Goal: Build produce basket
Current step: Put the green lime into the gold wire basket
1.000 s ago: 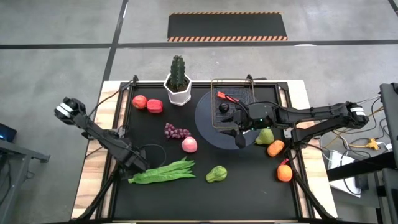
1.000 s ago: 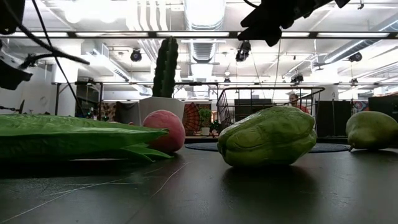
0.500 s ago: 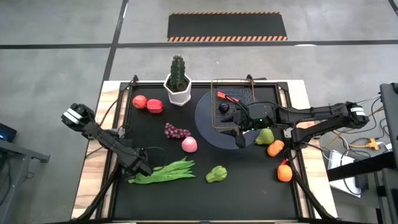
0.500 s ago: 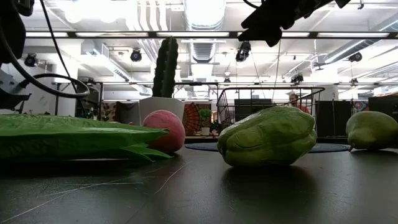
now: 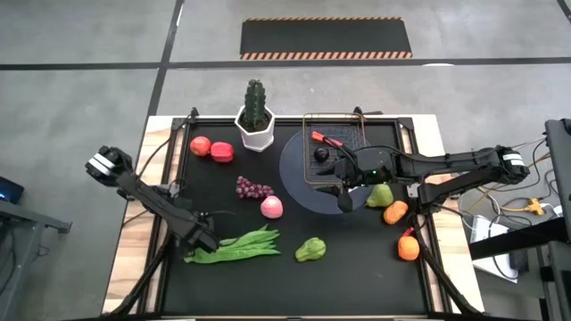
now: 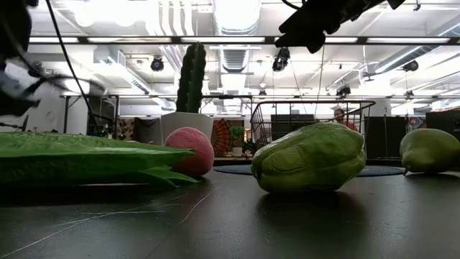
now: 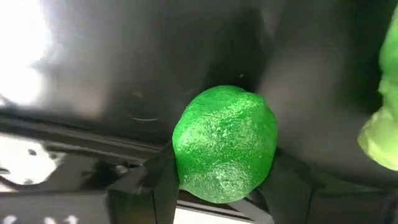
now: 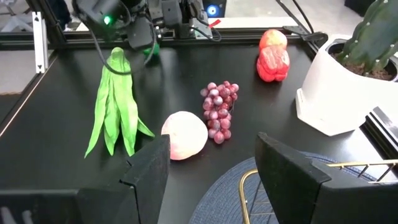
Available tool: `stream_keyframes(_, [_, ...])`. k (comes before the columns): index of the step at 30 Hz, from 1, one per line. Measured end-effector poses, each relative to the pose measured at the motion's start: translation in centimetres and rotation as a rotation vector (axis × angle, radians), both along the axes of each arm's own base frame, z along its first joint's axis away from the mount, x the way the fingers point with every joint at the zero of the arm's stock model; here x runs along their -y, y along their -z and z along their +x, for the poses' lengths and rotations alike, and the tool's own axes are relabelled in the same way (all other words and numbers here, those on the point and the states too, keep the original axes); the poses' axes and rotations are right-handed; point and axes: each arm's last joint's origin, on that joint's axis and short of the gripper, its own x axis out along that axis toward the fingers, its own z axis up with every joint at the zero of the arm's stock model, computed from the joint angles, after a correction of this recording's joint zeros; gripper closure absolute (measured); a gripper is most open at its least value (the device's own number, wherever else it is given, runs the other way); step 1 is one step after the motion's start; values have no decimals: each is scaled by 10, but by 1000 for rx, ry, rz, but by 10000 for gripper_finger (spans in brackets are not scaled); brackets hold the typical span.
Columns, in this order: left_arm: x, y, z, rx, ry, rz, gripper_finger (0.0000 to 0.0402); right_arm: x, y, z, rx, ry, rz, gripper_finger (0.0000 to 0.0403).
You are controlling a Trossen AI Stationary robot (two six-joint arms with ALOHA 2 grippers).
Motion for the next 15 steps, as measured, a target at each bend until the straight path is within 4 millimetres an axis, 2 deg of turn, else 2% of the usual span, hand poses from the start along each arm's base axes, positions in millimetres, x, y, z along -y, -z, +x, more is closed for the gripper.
stream_keyframes(3, [0, -19, 5, 93, -16, 68, 238, 0, 0, 0, 0, -5, -11, 184])
stream_keyframes(8, [0, -58, 17, 374, -99, 144, 240, 0, -1, 1, 10, -7, -16, 184])
stream_keyframes(10, [-1, -75, 21, 523, -131, 171, 240, -1, -1, 2, 30, -14, -26, 184])
stream_keyframes(15, [1, -112, 41, 1044, -179, 231, 240, -10, 5, 3, 138, -81, -99, 184])
